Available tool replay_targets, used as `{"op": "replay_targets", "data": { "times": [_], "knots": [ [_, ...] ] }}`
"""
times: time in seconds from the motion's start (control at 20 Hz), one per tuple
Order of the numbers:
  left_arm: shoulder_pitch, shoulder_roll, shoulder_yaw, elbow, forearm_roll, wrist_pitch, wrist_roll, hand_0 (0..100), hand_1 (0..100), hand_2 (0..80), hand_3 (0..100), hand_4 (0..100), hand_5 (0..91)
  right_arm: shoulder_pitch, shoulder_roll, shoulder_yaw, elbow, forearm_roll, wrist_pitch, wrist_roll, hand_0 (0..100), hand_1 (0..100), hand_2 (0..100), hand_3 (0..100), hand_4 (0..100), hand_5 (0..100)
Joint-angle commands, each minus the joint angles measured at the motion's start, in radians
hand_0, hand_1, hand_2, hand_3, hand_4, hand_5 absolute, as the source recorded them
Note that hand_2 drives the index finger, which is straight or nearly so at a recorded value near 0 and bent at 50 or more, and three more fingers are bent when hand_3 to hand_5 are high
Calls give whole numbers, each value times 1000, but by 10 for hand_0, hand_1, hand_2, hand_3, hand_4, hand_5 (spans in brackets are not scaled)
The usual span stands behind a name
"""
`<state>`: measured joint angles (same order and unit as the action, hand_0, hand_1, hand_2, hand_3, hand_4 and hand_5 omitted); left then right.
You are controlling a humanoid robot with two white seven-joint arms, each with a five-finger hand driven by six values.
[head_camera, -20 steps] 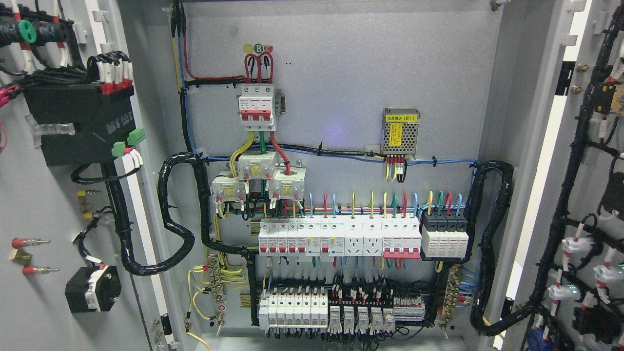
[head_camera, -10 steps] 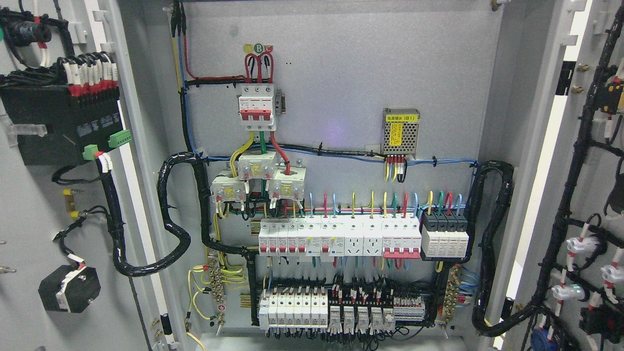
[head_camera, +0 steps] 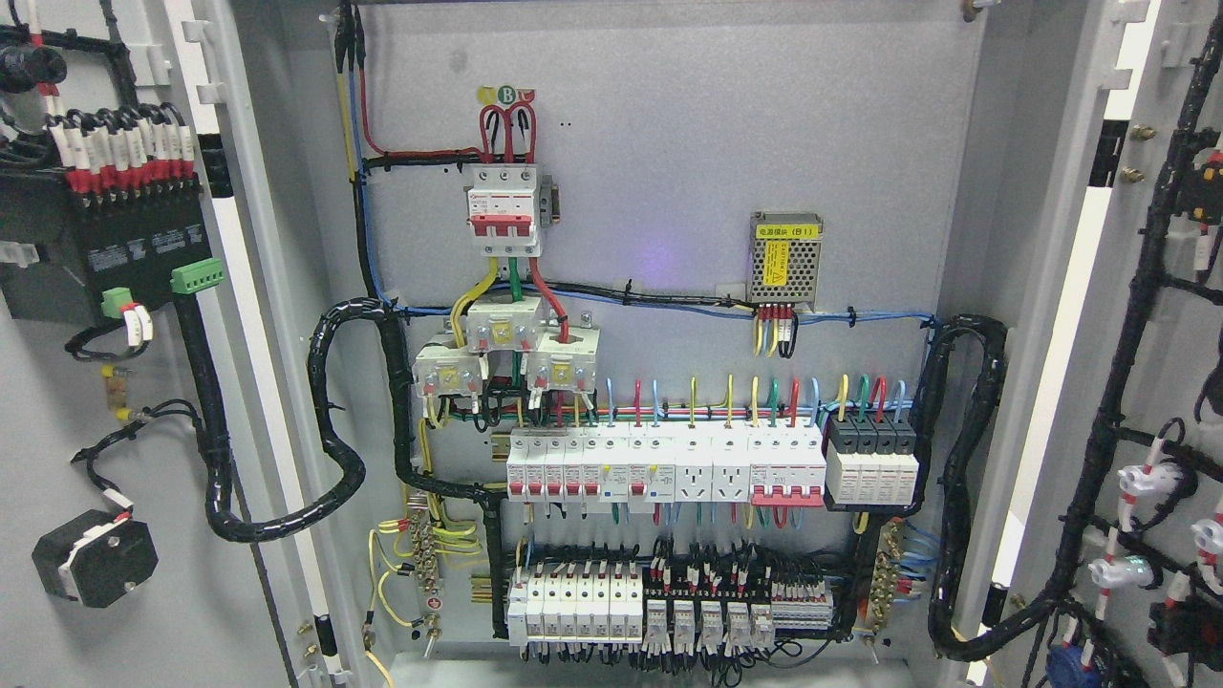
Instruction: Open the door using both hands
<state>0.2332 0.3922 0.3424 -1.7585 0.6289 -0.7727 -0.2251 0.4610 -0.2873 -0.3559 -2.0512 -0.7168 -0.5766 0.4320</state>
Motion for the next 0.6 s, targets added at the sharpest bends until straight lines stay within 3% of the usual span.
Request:
{"op": "replay_targets", "data": {
  "times": [0.0, 0.55],
  "knots": [
    [-69, 112, 53, 212, 38, -398, 0, 0, 0, 0, 0, 0, 0, 15, 5, -58, 32, -30, 1, -1, 386, 0, 0, 0, 0, 0],
    [-181, 163, 53, 438, 38, -304, -2, 0, 0, 0, 0, 0, 0, 24, 5, -101, 86, -46, 1, -1, 386, 0, 0, 0, 0, 0]
  ]
}}
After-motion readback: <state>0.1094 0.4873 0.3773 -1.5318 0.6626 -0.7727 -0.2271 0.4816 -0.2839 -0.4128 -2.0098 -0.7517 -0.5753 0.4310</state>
